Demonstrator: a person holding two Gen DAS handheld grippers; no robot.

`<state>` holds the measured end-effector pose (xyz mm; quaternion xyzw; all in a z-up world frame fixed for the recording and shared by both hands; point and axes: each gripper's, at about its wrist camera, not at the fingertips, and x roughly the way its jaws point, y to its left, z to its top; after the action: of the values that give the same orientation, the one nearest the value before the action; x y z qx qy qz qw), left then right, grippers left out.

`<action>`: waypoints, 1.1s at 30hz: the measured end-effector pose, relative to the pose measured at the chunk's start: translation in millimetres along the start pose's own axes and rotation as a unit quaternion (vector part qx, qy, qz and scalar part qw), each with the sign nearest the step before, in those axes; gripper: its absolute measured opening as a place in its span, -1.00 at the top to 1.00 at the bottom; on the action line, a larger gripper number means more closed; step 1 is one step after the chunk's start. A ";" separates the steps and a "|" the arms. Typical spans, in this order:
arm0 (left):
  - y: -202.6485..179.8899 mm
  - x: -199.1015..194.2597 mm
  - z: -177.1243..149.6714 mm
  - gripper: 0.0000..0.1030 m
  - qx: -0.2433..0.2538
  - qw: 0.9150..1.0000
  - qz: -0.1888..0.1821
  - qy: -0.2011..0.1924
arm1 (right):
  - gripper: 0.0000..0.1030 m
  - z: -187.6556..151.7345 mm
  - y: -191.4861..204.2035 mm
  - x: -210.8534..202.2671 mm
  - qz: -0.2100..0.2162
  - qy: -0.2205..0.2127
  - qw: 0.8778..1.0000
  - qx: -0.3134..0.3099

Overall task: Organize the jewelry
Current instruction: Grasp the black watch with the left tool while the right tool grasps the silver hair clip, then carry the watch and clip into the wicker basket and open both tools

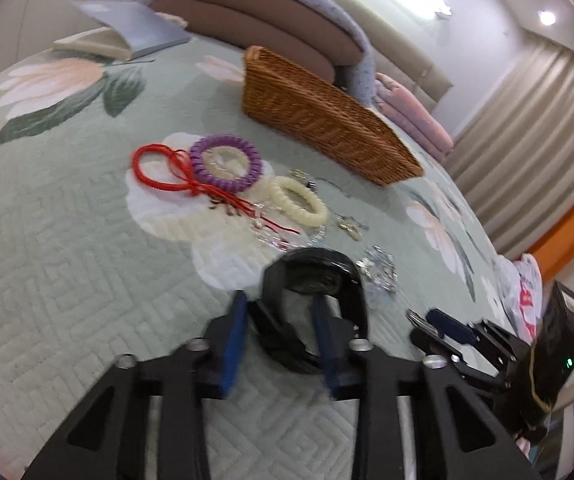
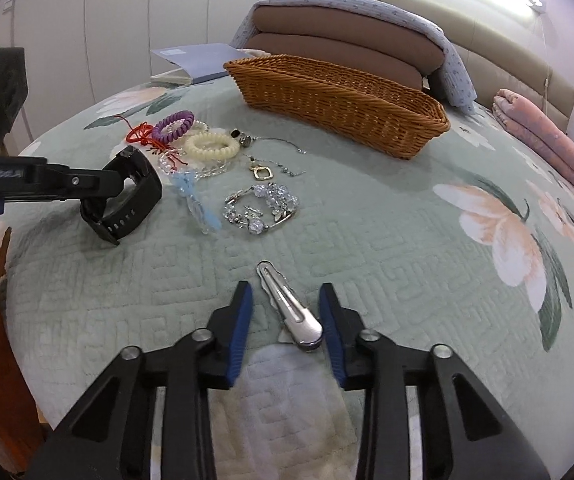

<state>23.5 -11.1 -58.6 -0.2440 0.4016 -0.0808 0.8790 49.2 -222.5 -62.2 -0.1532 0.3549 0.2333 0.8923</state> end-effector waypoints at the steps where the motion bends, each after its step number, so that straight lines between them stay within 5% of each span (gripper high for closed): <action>1: 2.0 1.2 1.2 0.54 -0.005 1.000 -0.002 0.004 | 0.53 0.6 0.4 0.0 0.002 -0.001 1.000 0.003; 3: 4.6 2.7 4.1 0.60 -0.011 1.000 -0.005 0.008 | 0.69 1.3 1.3 -0.3 0.004 -0.004 1.000 0.005; 12: -1.4 3.1 12.1 0.72 0.002 1.000 -0.030 0.007 | 0.69 9.7 -9.7 -18.4 0.021 -0.038 0.998 0.050; 19: -17.7 -11.4 39.1 0.73 0.026 0.998 -0.048 -0.022 | 0.69 49.5 -17.2 -34.7 0.015 -0.085 0.994 0.072; 26: -55.7 -22.1 126.2 0.73 0.076 0.992 -0.050 -0.089 | 0.70 134.2 -43.0 -32.6 -0.004 -0.140 0.984 0.106; 33: -59.8 44.5 207.6 0.73 0.088 0.991 -0.045 -0.093 | 0.70 202.5 -89.6 39.0 -0.023 -0.100 0.981 0.162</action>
<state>211.1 -2.5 57.2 -0.1896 0.2980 -0.1325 0.9261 235.0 -197.3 61.9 0.0097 0.2929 0.1658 0.9416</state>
